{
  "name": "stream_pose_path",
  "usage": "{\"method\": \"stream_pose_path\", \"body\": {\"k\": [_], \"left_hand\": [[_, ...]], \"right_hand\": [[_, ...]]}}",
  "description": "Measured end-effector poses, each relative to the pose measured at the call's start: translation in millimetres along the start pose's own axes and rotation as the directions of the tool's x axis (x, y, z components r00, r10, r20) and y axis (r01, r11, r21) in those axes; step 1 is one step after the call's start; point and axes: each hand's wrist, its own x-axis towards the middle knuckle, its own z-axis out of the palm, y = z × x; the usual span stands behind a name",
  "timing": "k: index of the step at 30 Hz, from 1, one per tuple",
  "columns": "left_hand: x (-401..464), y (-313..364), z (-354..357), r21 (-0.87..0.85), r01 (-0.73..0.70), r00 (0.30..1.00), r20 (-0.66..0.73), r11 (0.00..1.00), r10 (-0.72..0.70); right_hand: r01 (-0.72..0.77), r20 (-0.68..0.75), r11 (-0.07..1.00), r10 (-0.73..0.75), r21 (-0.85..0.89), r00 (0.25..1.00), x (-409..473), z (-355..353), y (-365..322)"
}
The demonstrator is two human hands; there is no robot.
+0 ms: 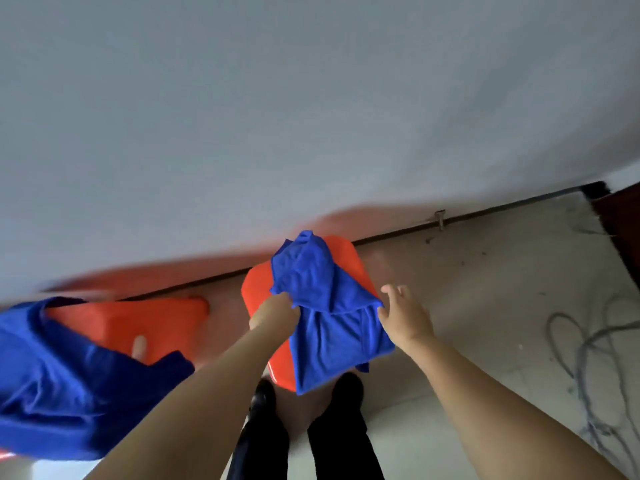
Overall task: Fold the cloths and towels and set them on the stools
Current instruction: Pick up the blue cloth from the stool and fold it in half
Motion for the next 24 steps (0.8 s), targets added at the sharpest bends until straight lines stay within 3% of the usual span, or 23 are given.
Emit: {"method": "stream_pose_path", "body": {"k": [3,5,9,11,13,16,20,24], "left_hand": [[10.4,-10.6,40.5,-0.208,0.204,0.979,0.056,0.957,-0.197],[18.3,-15.3,69.7,-0.358,0.330,0.942,0.070,0.873,-0.327],[26.7,-10.7,97.0,-0.674,0.381,0.883,0.062,0.633,-0.466],[33.4,-13.8,98.5,-0.781,0.393,0.858,0.122,0.486,-0.498],[33.7,-21.2,93.6,-0.848,0.391,0.862,0.203,0.356,-0.463],[21.0,-25.9,77.4,-0.865,0.425,0.879,0.324,0.266,-0.349],[-5.1,-19.7,35.6,-0.913,0.359,0.917,0.306,0.195,-0.255],[-39.3,-6.3,-30.3,-0.948,0.303,0.950,0.294,0.098,-0.102]], "right_hand": [[-0.030,0.115,0.999,0.028,0.015,0.993,19.9,30.6,4.5],[-0.082,0.175,0.995,0.071,0.060,0.982,31.1,55.4,8.7],[-0.147,0.160,0.977,0.122,0.154,0.980,45.1,82.6,14.3],[-0.187,0.170,0.963,0.155,0.195,0.973,53.3,87.9,16.2],[-0.238,0.203,0.927,0.184,0.290,0.962,54.8,82.4,15.1],[-0.285,0.233,0.859,0.200,0.425,0.952,49.2,60.6,11.9],[-0.292,0.228,0.804,0.200,0.517,0.953,35.7,10.4,2.9],[-0.303,0.219,0.595,0.211,0.744,0.953,6.7,-55.9,-24.6]]}}
